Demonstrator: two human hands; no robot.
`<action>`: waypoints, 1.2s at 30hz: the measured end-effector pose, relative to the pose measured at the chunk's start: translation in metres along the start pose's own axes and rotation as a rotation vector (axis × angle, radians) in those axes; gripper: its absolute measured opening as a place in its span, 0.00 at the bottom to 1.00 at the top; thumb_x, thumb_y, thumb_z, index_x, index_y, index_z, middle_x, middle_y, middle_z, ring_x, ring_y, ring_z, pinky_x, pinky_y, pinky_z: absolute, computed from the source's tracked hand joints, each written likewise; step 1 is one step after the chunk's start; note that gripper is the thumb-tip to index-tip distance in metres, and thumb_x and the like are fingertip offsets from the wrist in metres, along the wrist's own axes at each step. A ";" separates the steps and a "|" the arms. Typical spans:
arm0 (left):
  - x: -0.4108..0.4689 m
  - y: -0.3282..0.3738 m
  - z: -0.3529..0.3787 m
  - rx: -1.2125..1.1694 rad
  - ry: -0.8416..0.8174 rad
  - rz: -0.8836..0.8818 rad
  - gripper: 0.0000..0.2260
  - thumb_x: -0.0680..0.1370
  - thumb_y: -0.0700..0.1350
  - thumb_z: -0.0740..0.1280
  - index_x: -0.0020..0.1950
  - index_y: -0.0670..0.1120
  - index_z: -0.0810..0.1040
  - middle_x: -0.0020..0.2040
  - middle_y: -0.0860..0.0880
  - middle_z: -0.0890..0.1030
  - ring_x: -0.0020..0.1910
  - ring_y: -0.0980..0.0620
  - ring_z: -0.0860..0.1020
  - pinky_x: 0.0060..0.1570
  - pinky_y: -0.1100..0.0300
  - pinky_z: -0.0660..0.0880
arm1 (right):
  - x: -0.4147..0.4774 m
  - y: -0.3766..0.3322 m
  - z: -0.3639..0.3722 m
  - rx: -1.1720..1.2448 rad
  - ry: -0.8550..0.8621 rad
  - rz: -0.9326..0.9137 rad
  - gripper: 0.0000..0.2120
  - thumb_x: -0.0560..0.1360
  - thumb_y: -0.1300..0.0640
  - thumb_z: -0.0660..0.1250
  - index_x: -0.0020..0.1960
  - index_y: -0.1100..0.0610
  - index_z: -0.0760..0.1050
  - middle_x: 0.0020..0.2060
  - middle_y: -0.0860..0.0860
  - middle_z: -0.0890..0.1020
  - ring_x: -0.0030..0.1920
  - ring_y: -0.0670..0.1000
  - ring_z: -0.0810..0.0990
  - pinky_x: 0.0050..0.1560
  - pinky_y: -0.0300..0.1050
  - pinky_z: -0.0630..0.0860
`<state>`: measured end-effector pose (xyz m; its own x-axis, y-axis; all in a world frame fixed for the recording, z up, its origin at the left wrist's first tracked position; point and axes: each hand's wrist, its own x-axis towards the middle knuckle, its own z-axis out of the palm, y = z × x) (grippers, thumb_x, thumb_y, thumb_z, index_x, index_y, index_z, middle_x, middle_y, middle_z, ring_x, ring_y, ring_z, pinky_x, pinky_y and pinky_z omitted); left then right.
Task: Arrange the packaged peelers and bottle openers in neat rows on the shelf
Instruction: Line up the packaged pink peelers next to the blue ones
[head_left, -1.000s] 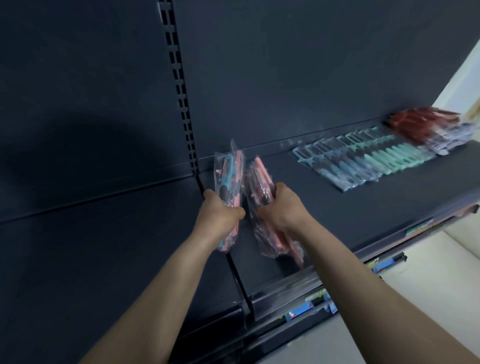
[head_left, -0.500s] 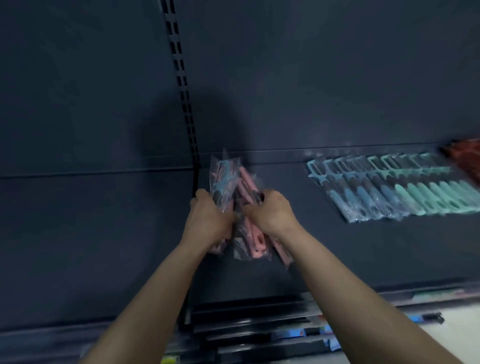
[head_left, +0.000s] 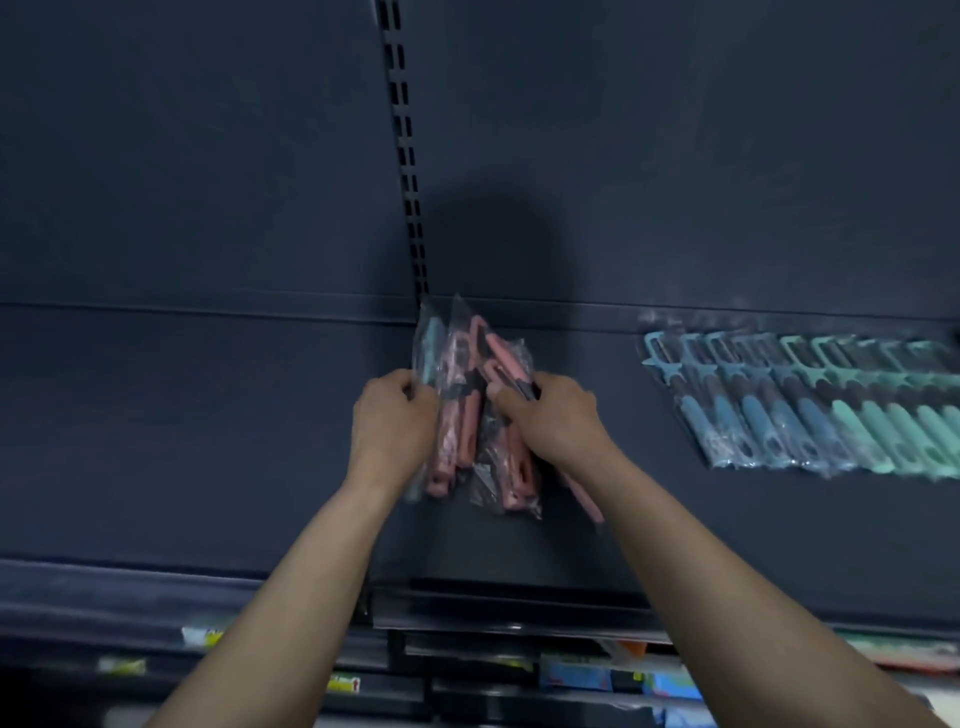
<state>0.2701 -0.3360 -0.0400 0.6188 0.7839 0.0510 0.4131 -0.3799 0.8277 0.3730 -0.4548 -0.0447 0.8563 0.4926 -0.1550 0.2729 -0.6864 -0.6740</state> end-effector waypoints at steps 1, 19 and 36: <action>0.003 0.001 -0.002 -0.041 -0.001 0.019 0.09 0.75 0.38 0.60 0.36 0.38 0.75 0.32 0.47 0.73 0.31 0.52 0.69 0.26 0.67 0.64 | 0.001 -0.001 0.000 -0.018 0.011 -0.003 0.27 0.74 0.37 0.61 0.57 0.59 0.75 0.56 0.59 0.77 0.59 0.61 0.71 0.61 0.52 0.68; 0.029 0.044 0.035 -0.642 -0.316 -0.135 0.05 0.77 0.35 0.64 0.46 0.40 0.80 0.44 0.40 0.83 0.43 0.45 0.81 0.44 0.53 0.80 | -0.011 -0.023 -0.019 0.454 0.163 -0.057 0.12 0.69 0.57 0.74 0.52 0.55 0.79 0.40 0.55 0.83 0.38 0.52 0.82 0.41 0.48 0.80; -0.012 0.054 0.091 0.452 -0.321 0.513 0.11 0.75 0.48 0.67 0.54 0.44 0.78 0.50 0.44 0.77 0.50 0.46 0.74 0.47 0.56 0.70 | -0.009 0.066 -0.070 -0.107 0.373 0.117 0.15 0.73 0.64 0.63 0.59 0.59 0.69 0.45 0.58 0.79 0.42 0.57 0.76 0.37 0.43 0.69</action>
<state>0.3459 -0.4104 -0.0474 0.9431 0.2988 0.1455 0.2115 -0.8773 0.4307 0.4143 -0.5420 -0.0373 0.9792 0.1940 0.0599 0.1919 -0.7879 -0.5851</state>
